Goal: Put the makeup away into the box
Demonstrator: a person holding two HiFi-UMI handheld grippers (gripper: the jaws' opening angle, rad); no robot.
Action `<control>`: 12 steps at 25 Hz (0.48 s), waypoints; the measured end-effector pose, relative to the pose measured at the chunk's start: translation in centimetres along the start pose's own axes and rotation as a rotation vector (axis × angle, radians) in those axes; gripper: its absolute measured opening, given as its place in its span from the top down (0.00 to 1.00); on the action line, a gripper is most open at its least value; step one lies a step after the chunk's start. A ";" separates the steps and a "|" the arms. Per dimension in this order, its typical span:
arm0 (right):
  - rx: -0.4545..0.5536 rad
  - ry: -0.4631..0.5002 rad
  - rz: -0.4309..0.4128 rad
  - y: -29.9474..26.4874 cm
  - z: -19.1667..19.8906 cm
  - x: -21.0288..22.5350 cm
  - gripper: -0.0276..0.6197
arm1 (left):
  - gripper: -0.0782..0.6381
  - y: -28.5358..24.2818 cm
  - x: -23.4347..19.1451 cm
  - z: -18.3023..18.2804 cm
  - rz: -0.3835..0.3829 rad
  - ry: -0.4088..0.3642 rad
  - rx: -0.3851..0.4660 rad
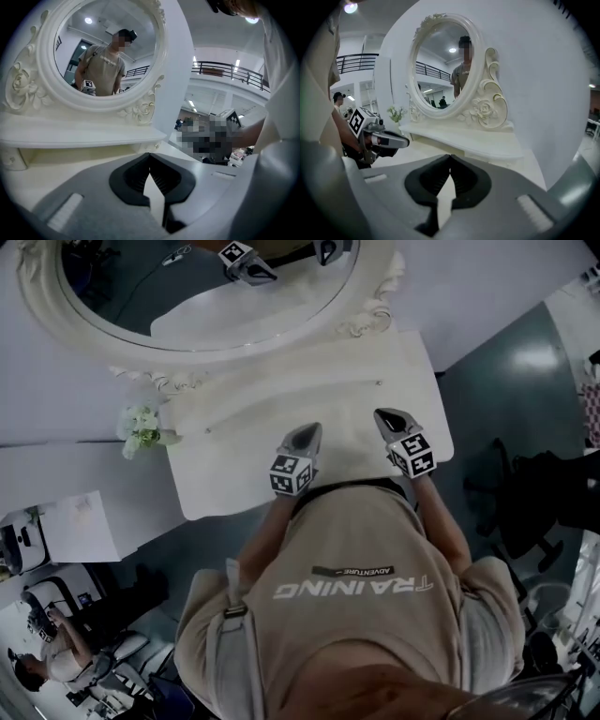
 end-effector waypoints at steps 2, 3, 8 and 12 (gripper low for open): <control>0.043 0.002 -0.008 0.4 -1.2 -1.5 0.95 | 0.89 1.2 -0.3 -0.2 0.007 -0.029 0.015; 0.057 0.012 -0.009 0.6 -1.9 -2.1 0.95 | 0.89 1.8 -0.5 -0.4 0.006 -0.039 0.026; 0.125 0.085 0.003 1.2 -5.2 -4.9 0.95 | 0.89 5.6 -2.2 -3.0 -0.024 -0.063 0.108; 0.197 0.111 -0.010 2.1 -7.5 -6.8 0.95 | 0.89 9.6 -3.2 -5.6 -0.071 -0.049 0.181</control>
Point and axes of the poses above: the fingertips, and each gripper's own axes: y backward along the fingers, x to its right, z out of its underside, the point moved 5 cm from there along y, backward along the fingers, and after that the axes turned 15 degrees about -x, right-handed, at the moved point
